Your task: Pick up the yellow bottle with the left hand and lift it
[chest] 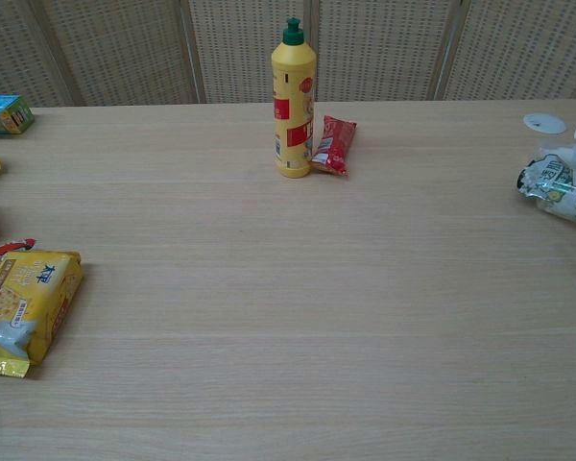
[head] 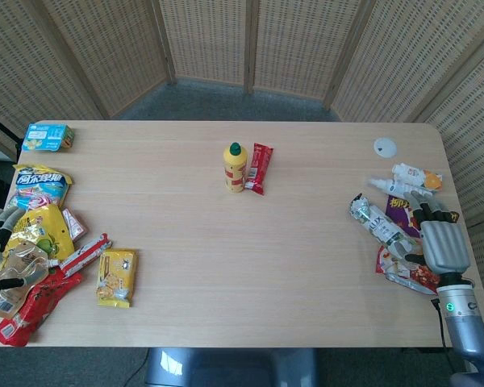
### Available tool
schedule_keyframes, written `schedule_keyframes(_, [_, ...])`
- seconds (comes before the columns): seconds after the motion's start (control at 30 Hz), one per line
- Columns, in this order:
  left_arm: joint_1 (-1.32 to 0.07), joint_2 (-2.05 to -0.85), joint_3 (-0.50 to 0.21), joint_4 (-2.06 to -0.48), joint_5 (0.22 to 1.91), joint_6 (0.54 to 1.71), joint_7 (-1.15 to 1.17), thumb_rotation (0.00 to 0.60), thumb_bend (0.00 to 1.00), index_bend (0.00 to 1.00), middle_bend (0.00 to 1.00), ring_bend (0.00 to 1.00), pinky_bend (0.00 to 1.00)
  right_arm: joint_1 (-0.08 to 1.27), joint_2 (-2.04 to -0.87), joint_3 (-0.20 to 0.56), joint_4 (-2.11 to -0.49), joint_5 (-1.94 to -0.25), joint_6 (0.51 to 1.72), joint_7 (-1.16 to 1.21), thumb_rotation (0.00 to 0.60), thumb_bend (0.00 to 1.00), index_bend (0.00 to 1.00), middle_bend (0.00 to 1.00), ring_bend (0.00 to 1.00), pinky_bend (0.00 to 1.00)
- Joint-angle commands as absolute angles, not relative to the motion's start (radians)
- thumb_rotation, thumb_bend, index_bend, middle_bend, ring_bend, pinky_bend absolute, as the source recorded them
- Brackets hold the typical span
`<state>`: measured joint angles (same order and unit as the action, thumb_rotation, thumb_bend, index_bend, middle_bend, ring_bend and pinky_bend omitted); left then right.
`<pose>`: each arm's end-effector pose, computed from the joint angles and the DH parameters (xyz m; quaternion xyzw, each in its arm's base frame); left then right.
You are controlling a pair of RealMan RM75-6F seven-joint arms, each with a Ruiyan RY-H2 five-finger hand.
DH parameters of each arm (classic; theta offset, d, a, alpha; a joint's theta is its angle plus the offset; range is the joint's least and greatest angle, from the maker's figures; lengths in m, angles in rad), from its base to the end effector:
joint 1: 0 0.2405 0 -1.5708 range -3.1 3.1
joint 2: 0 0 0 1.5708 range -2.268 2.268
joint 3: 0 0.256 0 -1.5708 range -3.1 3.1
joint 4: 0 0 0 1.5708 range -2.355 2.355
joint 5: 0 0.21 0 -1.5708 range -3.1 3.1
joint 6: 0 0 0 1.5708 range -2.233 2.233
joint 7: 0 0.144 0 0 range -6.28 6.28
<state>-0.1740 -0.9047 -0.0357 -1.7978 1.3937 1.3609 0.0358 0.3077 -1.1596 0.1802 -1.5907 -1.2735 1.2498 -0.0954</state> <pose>-0.2923 0.2007 0.1960 -0.6173 -0.4039 -0.3398 0.5835 -0.2884 -0.2747 0.1472 0.6007 -0.3939 0.3769 0.5848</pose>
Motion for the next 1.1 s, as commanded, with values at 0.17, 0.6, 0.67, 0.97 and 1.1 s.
schedule_keyframes(0.17, [-0.179,-0.902,-0.037,-1.798,1.395,1.345,0.029,0.438,0.10,0.00,0.00,0.00,0.00,0.309,-1.164,0.178,-1.593,-1.275,1.251,-0.094,0.600,0.27,0.00,0.00,0.00,0.00])
schedule_keyframes(0.6, [-0.307,-0.957,-0.104,-1.764,1.314,1.145,-0.087,0.436,0.11,0.00,0.00,0.00,0.00,0.273,-1.130,0.171,-1.629,-1.279,1.293,-0.075,0.600,0.28,0.00,0.00,0.00,0.00])
schedule_keyframes(0.67, [-0.342,-0.976,-0.123,-1.752,1.296,1.098,-0.111,0.437,0.10,0.00,0.00,0.00,0.00,0.269,-1.125,0.169,-1.636,-1.279,1.295,-0.075,0.600,0.28,0.00,0.00,0.00,0.00])
schedule_keyframes(0.97, [-0.496,-1.109,-0.212,-1.669,1.209,0.924,-0.227,0.438,0.10,0.00,0.00,0.00,0.00,0.240,-1.093,0.159,-1.670,-1.283,1.321,-0.067,0.600,0.28,0.00,0.00,0.00,0.00])
schedule_keyframes(1.1, [-0.567,-1.190,-0.246,-1.607,1.168,0.850,-0.268,0.435,0.10,0.00,0.00,0.00,0.00,0.223,-1.081,0.150,-1.678,-1.281,1.331,-0.065,0.600,0.27,0.00,0.00,0.00,0.00])
